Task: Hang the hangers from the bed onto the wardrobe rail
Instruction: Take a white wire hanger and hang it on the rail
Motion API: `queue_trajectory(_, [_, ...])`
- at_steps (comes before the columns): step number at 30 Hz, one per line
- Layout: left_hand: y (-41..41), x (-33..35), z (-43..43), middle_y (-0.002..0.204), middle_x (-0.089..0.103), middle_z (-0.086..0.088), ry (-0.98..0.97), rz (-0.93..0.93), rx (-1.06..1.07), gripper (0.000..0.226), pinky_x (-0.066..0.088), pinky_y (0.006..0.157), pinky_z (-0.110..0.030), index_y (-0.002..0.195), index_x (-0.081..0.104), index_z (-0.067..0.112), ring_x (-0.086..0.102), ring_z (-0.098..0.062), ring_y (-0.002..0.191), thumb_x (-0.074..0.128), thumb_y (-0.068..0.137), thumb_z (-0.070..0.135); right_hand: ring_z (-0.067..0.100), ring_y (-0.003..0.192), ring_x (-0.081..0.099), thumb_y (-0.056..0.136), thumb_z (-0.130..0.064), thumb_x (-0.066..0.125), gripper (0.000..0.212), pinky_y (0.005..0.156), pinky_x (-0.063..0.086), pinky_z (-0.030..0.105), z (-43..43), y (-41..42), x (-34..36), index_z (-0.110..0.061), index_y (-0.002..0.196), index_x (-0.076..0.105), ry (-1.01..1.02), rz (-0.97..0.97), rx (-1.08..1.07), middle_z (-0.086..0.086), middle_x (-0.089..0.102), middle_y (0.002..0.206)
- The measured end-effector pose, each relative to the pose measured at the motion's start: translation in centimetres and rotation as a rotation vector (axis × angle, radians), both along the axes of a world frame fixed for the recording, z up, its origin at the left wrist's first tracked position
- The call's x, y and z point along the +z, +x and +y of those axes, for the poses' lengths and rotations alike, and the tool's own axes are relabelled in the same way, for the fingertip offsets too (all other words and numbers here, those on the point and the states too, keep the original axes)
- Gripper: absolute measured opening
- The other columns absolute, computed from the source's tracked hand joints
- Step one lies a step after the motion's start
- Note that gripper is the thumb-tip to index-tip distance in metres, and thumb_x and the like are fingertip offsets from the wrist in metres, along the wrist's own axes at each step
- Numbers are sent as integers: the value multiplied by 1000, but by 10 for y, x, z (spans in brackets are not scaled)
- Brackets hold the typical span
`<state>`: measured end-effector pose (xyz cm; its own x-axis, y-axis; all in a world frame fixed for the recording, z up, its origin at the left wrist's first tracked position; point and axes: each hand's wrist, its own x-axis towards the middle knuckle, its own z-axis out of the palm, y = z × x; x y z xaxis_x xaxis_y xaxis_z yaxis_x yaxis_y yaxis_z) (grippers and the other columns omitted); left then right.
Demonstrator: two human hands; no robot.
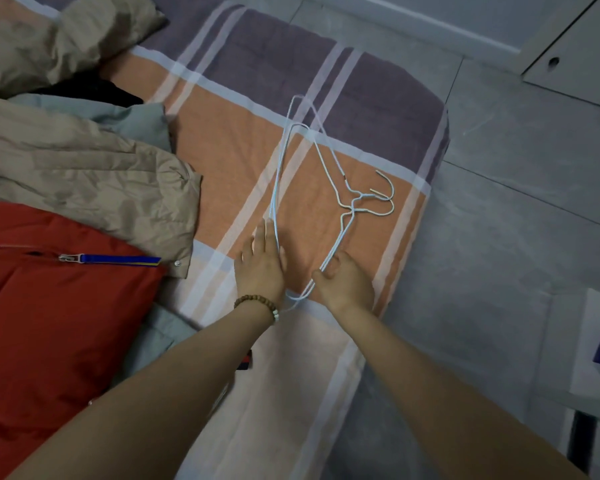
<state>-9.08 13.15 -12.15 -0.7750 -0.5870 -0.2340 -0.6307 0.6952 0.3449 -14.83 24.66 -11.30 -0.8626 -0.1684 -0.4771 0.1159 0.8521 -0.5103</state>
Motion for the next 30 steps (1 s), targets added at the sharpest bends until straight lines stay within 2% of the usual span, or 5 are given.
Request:
queue_trajectory(6, [-9,31,6,73,67,0,505,397,165,36,52,60,-30,134,39,28,60,-12,56,33,99,29,11,63,65,86,0,60,23,66,52,21,1,-6,28,-6,106,52,-721,-350,-419,11,67,90])
queue_trajectory(11, [-46,83,24,57,59,-2,663,495,236,30,40,37,-18,123,54,18,41,-4,28,39,98,25,13,69,70,90,-2,56,15,66,56,19,37,-26,106,-12,99,50,-1011,-416,-389,9,69,97])
queue_trajectory(17, [-103,193,76,97,68,-6,915,295,-133,32,47,46,-18,114,59,7,56,-8,48,39,98,25,14,68,68,83,2,62,20,63,55,22,116,-57,221,-14,84,50,-1013,-137,-360,8,72,82])
queue_trajectory(24, [-148,353,181,81,73,14,1053,44,-732,35,50,75,-17,78,72,23,65,1,82,43,94,34,5,74,67,77,-1,70,15,66,50,13,243,-64,364,-3,85,57,-914,261,-500,1,73,82])
queue_trajectory(30, [-147,484,303,94,74,3,1130,-143,-1185,26,54,78,-21,89,72,22,67,-6,90,53,82,38,7,81,65,75,-4,73,22,69,51,13,362,-15,477,3,92,61,-887,539,-742,10,70,101])
